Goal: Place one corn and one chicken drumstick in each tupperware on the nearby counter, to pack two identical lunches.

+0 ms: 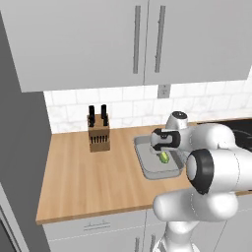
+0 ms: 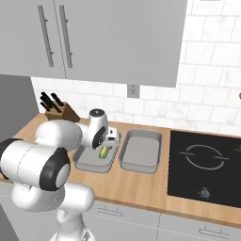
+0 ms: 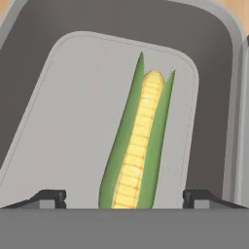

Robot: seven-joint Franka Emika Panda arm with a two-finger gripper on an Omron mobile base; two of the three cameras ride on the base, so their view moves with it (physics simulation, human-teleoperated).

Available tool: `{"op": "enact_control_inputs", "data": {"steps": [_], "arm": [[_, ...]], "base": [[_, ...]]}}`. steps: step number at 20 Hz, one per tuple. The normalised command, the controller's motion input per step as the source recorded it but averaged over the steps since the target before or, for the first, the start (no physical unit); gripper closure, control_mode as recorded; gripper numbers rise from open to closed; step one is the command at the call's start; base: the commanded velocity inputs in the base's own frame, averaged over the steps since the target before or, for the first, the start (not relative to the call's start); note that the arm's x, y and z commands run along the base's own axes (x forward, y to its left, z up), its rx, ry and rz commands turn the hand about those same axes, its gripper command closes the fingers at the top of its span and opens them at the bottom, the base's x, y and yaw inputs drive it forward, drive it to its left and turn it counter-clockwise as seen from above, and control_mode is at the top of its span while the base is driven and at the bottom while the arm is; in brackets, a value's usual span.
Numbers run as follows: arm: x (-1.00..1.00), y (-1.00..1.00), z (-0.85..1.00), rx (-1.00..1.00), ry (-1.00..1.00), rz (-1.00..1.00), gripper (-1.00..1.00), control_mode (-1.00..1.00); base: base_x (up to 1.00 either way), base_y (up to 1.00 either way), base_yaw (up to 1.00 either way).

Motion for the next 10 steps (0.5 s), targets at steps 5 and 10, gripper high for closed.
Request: {"op": "enact_control_inputs", "data": {"steps": [5,10], "arm": [[-0.18,0.02,0.31,0.01,0.0,0.0,-1.0,-1.0],[-0.7,0.09,0.7,0.1,-0.02,-0.1,-1.0,-1.0]], "base": [[0.0,0.0,0.0],[0.0,0.0,0.0]]}}
